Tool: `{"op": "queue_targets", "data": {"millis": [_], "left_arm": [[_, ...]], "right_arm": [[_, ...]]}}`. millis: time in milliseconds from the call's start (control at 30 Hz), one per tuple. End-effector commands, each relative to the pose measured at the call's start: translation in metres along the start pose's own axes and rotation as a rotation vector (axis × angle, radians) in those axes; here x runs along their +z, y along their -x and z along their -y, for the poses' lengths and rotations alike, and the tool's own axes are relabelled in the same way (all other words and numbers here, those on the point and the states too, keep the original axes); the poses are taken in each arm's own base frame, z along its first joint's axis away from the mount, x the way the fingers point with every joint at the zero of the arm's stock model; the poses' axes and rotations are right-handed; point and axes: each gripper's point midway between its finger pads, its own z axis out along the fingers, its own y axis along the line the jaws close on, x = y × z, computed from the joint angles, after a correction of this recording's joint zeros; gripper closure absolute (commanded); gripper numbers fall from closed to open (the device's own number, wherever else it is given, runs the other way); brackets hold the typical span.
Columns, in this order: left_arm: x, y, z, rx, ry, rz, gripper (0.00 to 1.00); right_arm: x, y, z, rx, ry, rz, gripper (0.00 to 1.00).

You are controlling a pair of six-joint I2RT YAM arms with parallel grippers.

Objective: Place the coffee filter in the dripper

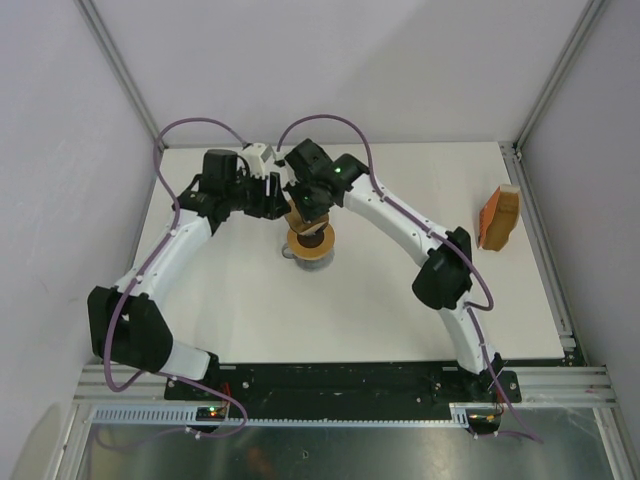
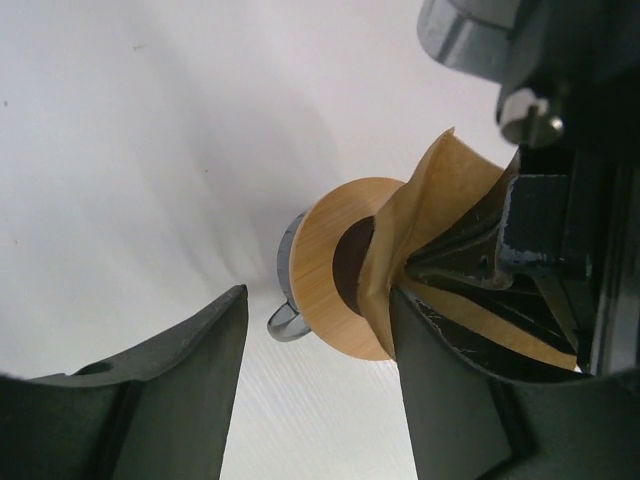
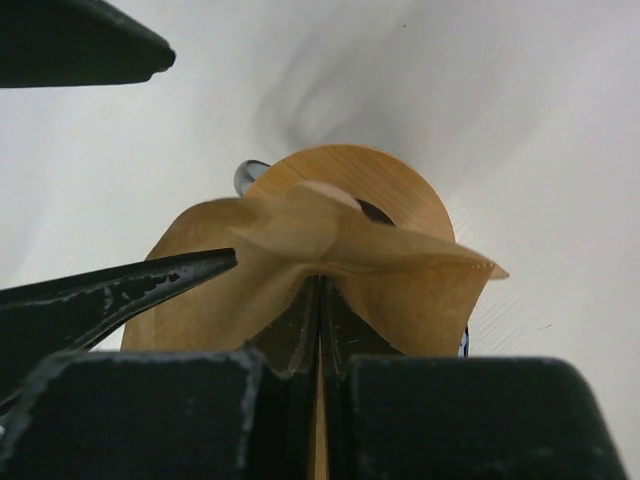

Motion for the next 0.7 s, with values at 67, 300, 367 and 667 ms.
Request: {"op": "queue_targets", "data": {"millis": [67, 300, 367, 667], "left_arm": [[-0.004, 0.005, 0.007, 0.005, -0.013, 0.014, 0.36], [-0.005, 0.005, 0.008, 0.008, -0.012, 0.014, 0.36], [-0.005, 0.004, 0.008, 0.010, -0.012, 0.016, 0.37], [-0.005, 0.003, 0.004, 0.024, 0.008, 0.016, 0.36]], "right_arm": [[-0.052, 0.040, -0.001, 0.000, 0.027, 0.174, 1.00], [-0.058, 0.042, 0.002, 0.006, 0.021, 0.186, 1.00], [-0.057, 0.041, 0.003, 0.011, 0.019, 0.183, 1.00], [-0.082, 0.048, 0.010, 0.024, 0.015, 0.231, 1.00]]}}
